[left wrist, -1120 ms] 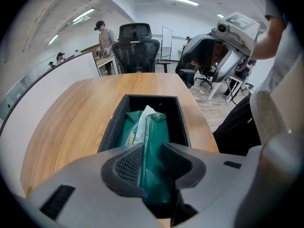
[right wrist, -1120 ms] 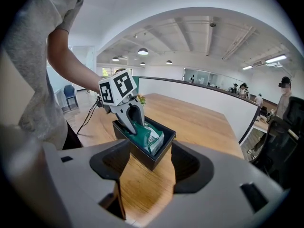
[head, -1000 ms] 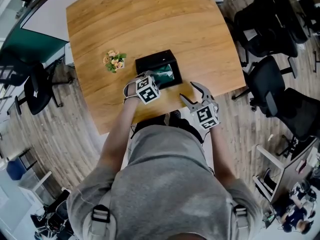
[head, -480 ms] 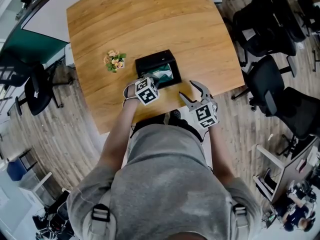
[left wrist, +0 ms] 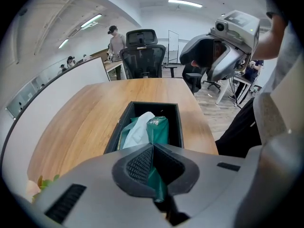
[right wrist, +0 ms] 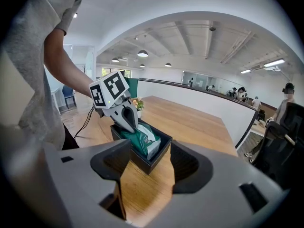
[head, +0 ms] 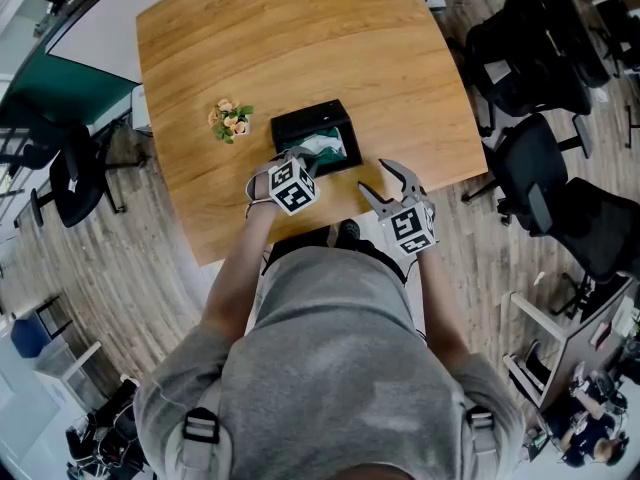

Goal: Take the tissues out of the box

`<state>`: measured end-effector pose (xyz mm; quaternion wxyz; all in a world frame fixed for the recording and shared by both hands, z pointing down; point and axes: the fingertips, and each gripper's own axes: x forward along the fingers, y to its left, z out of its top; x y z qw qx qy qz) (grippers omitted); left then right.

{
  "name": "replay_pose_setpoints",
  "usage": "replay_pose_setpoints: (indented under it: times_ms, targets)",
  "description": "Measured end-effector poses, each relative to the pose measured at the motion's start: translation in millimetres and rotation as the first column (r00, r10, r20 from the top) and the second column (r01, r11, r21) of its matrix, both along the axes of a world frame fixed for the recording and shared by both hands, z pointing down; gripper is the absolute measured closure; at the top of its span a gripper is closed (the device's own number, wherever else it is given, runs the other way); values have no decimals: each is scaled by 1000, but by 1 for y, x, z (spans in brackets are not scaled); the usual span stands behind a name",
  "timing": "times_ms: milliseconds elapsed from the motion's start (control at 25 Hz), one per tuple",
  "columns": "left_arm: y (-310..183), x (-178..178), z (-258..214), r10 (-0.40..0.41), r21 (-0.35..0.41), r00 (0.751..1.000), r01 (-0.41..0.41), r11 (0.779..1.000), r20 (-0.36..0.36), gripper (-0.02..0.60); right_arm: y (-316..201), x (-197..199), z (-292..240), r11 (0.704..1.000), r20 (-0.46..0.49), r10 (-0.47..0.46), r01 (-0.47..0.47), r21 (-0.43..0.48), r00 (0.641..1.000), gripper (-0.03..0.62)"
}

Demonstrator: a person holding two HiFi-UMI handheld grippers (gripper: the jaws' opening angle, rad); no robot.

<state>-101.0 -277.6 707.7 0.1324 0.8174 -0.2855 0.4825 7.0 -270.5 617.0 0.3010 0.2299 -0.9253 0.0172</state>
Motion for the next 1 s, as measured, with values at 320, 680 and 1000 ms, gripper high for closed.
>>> replay_pose_setpoints:
  times_ms: [320, 680, 1000]
  targets:
    - [-1, 0, -20, -47, 70, 999, 45, 996, 19, 563, 1, 6, -5, 1000, 1, -21, 21, 5, 1000, 326]
    - [-1, 0, -47, -98, 159, 995, 92, 983, 31, 563, 4, 12, -15, 999, 22, -45, 45, 27, 999, 326]
    - [-4, 1, -83, -130, 249, 990, 115, 962, 46, 563, 13, 22, -18, 998, 34, -56, 54, 36, 998, 326]
